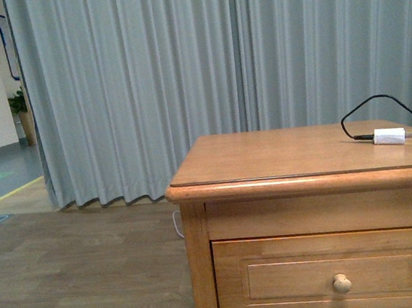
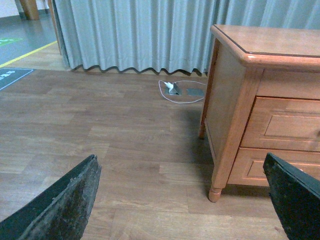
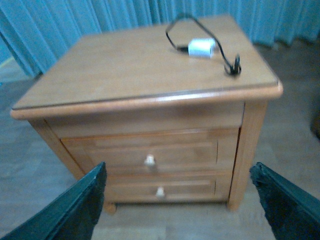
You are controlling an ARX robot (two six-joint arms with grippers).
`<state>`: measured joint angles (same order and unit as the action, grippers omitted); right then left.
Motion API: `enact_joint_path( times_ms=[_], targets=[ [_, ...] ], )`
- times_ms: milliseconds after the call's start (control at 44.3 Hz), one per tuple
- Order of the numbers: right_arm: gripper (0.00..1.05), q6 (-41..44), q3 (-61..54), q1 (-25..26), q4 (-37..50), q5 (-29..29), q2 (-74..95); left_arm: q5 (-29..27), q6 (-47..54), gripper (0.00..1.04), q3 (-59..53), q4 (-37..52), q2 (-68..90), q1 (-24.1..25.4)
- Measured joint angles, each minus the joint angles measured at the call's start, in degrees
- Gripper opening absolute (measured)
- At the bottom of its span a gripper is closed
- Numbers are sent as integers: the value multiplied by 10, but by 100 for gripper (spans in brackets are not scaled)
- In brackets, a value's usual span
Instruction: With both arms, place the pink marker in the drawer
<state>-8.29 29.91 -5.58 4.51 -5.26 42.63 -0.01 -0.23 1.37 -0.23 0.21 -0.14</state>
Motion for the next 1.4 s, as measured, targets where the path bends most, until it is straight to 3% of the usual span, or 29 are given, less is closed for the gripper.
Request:
enact_joint_path(
  times_ms=[90, 158, 361, 1398],
  targets=[
    [63, 55, -81, 21, 121, 30, -43, 0, 0, 99, 0, 0, 0, 0],
    [47, 69, -117, 50, 135, 47, -65, 0, 0, 99, 0, 0, 0, 0],
    [1, 81, -193, 54, 146, 50, -124, 0, 0, 99, 0, 0, 0, 0],
    [1, 81, -296, 54, 66, 52, -317, 0, 0, 99, 0, 0, 0, 0]
  ],
)
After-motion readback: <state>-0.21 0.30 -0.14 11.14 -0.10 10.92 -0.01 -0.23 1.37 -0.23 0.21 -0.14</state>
